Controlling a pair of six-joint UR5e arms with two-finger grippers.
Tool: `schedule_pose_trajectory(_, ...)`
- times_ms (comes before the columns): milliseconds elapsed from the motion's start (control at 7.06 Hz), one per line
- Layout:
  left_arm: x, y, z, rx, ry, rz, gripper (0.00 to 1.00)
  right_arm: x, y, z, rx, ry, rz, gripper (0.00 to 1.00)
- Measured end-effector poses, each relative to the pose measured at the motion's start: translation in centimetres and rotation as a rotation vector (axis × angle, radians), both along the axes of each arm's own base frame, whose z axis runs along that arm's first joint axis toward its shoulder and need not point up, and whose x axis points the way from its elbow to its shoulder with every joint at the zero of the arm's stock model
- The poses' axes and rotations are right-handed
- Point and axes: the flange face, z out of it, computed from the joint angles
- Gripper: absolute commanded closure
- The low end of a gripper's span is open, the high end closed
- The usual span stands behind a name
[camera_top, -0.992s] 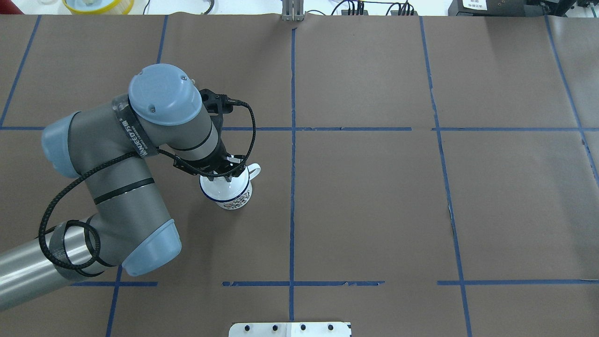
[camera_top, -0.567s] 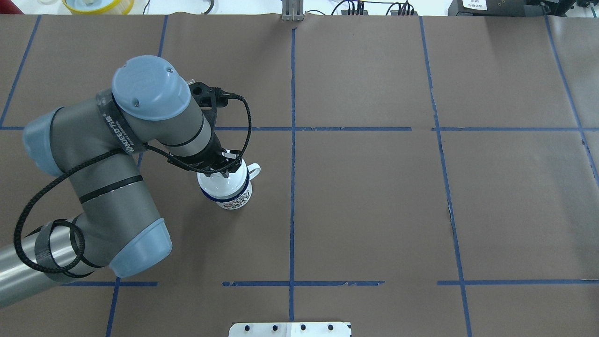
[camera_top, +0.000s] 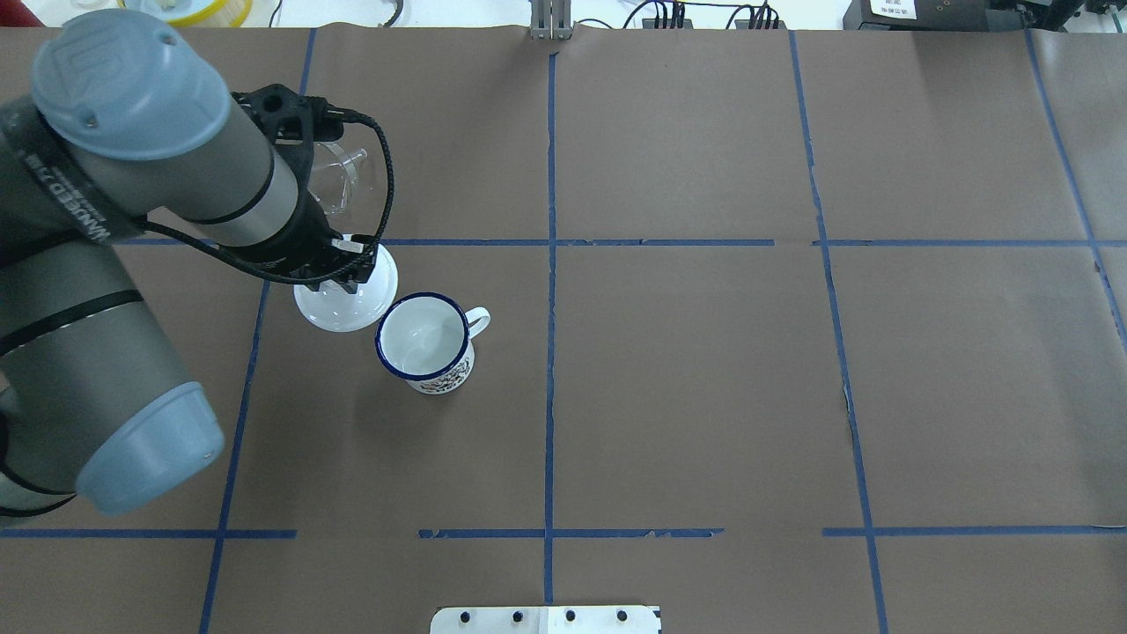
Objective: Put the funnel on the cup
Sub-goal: 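Lower the white lid onto the table beside the mug with the left gripper, then open the left gripper and raise it toward the glass funnel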
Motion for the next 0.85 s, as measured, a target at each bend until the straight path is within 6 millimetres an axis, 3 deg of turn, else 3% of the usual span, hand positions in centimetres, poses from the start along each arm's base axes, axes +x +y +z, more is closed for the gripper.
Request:
schedule_pose_trajectory(283, -1.6, 1.2, 5.1, 0.043, -0.024, -0.017, 1.0, 0.0, 0.0, 0.0, 0.0, 0.0, 0.0, 0.0)
schedule_pose_trajectory(425, -1.3, 1.9, 8.0, 0.057, -0.015, -0.01, 1.0, 0.0, 0.0, 0.0, 0.001, 0.0, 0.0, 0.0)
schedule_pose_trajectory(567, -0.1, 2.3, 10.6, 0.058, -0.007, 0.0, 1.0, 0.0, 0.0, 0.0, 0.0, 0.0, 0.0, 0.0)
schedule_pose_trajectory(850, 4.2, 2.5, 15.0, 0.057, -0.024, -0.007, 1.0, 0.0, 0.0, 0.0, 0.0, 0.0, 0.0, 0.0)
